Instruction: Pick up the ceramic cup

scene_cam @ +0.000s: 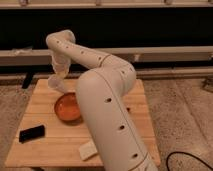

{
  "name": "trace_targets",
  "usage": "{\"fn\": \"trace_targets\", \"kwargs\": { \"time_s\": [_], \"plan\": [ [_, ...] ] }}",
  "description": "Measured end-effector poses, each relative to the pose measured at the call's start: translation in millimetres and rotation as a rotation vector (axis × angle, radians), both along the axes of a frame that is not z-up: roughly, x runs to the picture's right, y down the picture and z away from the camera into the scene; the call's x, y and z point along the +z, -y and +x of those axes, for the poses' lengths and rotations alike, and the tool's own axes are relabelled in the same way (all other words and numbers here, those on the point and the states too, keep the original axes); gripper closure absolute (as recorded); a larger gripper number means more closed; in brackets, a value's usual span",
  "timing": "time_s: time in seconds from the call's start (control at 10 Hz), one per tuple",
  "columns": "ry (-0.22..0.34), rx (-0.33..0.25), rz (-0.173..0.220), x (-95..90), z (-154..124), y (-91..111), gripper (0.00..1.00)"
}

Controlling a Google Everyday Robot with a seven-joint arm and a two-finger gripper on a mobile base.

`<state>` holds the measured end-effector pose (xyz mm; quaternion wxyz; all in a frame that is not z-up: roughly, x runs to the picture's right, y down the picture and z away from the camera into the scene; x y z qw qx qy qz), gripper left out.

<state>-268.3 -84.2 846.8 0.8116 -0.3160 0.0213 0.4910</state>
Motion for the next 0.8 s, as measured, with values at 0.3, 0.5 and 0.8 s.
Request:
{"fn": "trace_targets", "kwargs": {
  "time_s": [0.3,0.5,0.8],
  "plan": [
    [0.013,-0.004,-0.001,-5.0,-1.8,3.5,0.98],
    [0.026,-0.008,-0.001,-8.8,-3.9,5.6,0.98],
    [0.043,-0.012,0.0,-16.5,-4.2,8.4,0.98]
  ]
}}
